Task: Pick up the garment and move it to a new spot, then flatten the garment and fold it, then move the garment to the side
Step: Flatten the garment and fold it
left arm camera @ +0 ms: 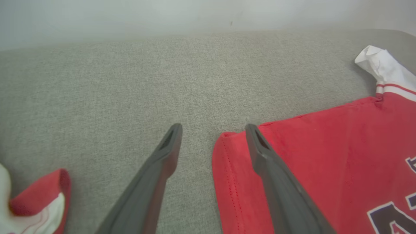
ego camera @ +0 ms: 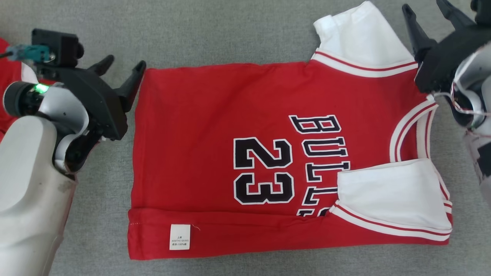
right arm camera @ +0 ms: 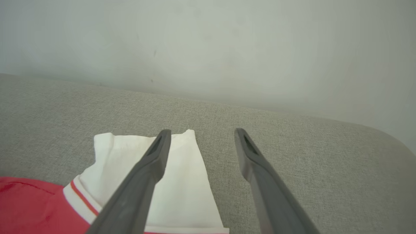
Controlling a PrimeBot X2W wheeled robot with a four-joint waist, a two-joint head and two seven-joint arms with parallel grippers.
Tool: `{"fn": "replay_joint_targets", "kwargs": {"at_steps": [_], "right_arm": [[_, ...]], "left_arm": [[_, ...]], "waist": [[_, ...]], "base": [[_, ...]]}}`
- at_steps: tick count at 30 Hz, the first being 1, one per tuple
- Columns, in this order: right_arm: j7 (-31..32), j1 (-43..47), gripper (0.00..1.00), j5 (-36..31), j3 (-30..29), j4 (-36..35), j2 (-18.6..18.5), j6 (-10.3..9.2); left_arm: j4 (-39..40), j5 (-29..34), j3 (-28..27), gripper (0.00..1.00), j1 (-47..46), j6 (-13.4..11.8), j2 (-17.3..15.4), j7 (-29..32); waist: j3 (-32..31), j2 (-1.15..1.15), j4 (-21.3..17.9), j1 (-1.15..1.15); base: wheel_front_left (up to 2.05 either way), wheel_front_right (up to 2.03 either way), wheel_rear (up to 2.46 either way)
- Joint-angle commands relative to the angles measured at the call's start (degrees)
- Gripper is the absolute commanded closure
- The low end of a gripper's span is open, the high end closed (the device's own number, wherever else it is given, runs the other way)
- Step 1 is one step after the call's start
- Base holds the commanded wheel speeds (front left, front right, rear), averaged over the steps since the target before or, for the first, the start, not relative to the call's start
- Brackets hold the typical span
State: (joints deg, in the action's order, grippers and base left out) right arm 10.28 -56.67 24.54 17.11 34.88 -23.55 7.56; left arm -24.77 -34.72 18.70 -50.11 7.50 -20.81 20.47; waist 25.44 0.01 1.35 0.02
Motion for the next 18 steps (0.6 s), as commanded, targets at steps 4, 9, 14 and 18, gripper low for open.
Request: {"fn": "replay_joint_targets", "kwargs": {"at_steps": [4, 9, 14, 18], "right_arm": [[1.51, -4.51, 0.0, 0.57, 2.87, 4.17, -0.22, -0.16], [3.35, -9.45, 0.0, 0.97, 6.49, 9.31, -0.15, -0.16], [4.71, -13.46, 0.0, 1.06, 9.48, 14.28, 0.24, -0.16], [5.83, -16.49, 0.0, 1.21, 10.8, 18.21, 0.05, -0.16]], "left_arm": [[-1.41, -2.54, 2.82, 0.0, -2.06, -0.1, -0.03, 2.61], [-2.88, -4.07, 5.57, 0.0, -3.94, -0.1, 0.56, 3.33], [-4.32, -5.32, 8.32, 0.0, -5.65, -0.1, 0.8, 3.79], [-5.87, -6.09, 10.54, 0.0, -6.58, -0.13, 1.07, 4.82]], "waist": [[1.63, -0.01, 0.91, -0.02], [3.34, -0.01, 1.78, -0.02], [4.73, -0.01, 2.8, -0.02], [5.82, -0.01, 3.8, -0.02]], "base": [[0.0, 0.0, 0.0], [0.0, 0.0, 0.0], [0.0, 0.0, 0.0], [0.0, 0.0, 0.0]]}}
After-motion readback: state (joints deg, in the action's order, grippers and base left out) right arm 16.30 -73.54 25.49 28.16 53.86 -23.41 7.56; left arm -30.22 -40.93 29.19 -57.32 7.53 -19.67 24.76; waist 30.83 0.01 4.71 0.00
